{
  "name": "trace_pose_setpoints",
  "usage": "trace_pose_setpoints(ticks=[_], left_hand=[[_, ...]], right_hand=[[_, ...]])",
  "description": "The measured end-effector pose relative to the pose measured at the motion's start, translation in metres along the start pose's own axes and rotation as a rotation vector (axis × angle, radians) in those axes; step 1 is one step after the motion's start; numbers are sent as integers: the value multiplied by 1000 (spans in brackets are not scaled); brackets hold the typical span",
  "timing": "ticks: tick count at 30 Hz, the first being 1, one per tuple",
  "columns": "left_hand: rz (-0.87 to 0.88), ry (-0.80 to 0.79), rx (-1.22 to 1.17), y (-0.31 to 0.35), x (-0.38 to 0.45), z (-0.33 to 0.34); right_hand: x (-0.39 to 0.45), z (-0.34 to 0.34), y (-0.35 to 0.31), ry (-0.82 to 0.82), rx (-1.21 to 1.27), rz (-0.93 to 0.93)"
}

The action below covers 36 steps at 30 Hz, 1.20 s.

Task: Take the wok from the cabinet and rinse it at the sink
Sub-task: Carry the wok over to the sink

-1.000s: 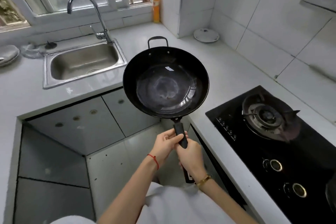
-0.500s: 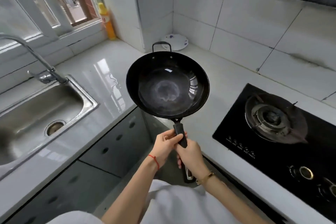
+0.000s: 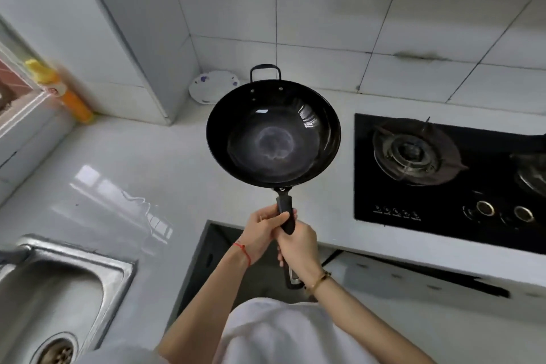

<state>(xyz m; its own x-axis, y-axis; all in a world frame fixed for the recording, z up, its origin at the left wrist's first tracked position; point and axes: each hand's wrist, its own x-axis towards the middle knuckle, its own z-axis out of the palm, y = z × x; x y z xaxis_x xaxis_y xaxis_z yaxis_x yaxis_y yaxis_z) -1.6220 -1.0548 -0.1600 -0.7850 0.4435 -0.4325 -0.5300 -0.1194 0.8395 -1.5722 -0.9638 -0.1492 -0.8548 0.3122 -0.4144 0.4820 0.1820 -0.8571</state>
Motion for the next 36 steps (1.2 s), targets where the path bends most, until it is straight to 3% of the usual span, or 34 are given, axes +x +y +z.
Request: trace_pose_setpoints(ticks=[9,36], left_hand=[[-96,-119,64,12,36,-8],[-181,-144,118,-1,66,-34]], right_hand=[[32,12,1,140,23,72],[50,39,17,193,72,126]])
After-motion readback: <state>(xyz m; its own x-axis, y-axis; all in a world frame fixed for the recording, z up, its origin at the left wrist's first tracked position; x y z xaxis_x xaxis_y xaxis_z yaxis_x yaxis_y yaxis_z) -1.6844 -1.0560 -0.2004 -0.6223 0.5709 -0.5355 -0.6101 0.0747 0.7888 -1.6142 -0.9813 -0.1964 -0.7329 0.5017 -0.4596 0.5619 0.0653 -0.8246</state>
